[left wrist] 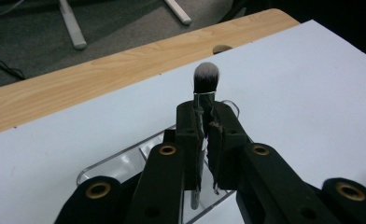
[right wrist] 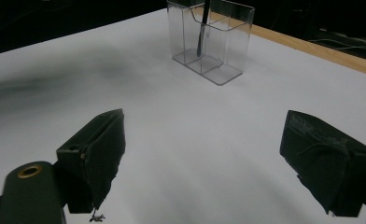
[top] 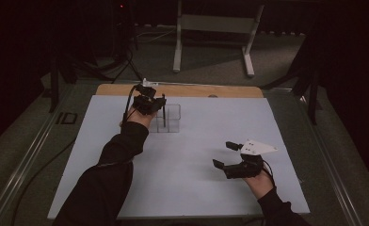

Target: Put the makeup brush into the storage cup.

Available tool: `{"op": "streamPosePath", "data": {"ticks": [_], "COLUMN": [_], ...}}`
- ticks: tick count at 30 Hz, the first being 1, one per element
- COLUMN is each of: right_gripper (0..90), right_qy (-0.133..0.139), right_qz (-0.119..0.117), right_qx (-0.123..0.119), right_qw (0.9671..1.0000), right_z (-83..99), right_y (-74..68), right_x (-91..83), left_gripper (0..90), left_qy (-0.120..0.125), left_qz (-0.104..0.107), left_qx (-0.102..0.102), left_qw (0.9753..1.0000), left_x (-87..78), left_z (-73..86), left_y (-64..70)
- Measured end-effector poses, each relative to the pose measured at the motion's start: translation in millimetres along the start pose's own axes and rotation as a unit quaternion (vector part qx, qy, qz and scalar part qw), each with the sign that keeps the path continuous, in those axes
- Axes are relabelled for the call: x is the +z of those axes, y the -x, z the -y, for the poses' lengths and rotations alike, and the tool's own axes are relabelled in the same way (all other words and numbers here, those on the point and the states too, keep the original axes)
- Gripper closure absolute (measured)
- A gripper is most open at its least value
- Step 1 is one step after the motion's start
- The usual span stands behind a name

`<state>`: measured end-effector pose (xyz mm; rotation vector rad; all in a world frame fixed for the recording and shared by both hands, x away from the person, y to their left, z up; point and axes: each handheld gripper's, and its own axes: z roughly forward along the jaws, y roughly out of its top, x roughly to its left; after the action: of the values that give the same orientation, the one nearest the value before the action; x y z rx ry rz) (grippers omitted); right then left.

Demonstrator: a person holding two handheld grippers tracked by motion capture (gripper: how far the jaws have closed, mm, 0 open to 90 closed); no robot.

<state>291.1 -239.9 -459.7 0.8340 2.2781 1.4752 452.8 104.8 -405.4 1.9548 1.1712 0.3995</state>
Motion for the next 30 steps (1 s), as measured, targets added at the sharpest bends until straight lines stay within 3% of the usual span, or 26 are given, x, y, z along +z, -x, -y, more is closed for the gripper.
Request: {"op": "streamPosePath", "data": {"ticks": [2,6,8,11,14,22,27,28,30], "right_gripper": [14.2,14.2,14.2,14.2,14.2,14.2,14.3,14.2,14.3], "right_qy": [0.0,0.0,0.0,0.0,0.0,0.001,0.004,0.004,0.006], "right_qz": [0.0,-0.001,0.0,0.0,-0.001,0.0,-0.002,-0.002,-0.002], "right_qx": [0.001,0.001,0.001,0.0,0.001,-0.001,0.004,0.004,0.005], "right_qw": [1.0,1.0,1.0,1.0,1.0,1.0,1.0,1.0,1.0], "right_z": [-0.1,-0.1,-0.1,-0.1,-0.1,-0.3,-0.4,-0.5,-0.5], "right_y": [0.1,0.2,0.2,0.0,0.1,0.1,0.9,0.9,1.4], "right_x": [0.0,-0.3,-0.2,0.0,0.1,-0.2,-0.9,-1.0,-1.4], "left_gripper": [85.0,81.3,51.2,29.5,20.9,13.6,9.3,8.6,7.2], "left_qy": [-0.01,-0.003,-0.013,-0.025,-0.022,-0.016,-0.01,-0.005,0.002], "left_qz": [0.01,0.003,-0.028,-0.043,-0.044,-0.059,-0.054,-0.041,-0.038], "left_qx": [0.001,-0.005,-0.006,-0.014,-0.016,-0.016,-0.015,-0.015,-0.012], "left_qw": [0.9999,1.0,0.9995,0.9987,0.9986,0.998,0.9984,0.999,0.9992], "left_x": [1.8,1.5,1.6,1.3,-1.0,-7.7,-13.2,-14.9,-18.4], "left_z": [-0.1,0.5,-2.0,-4.5,-6.6,-10.9,-12.1,-12.3,-12.2], "left_y": [-1.3,-2.7,0.5,2.5,3.5,5.8,9.4,9.7,11.5]}}
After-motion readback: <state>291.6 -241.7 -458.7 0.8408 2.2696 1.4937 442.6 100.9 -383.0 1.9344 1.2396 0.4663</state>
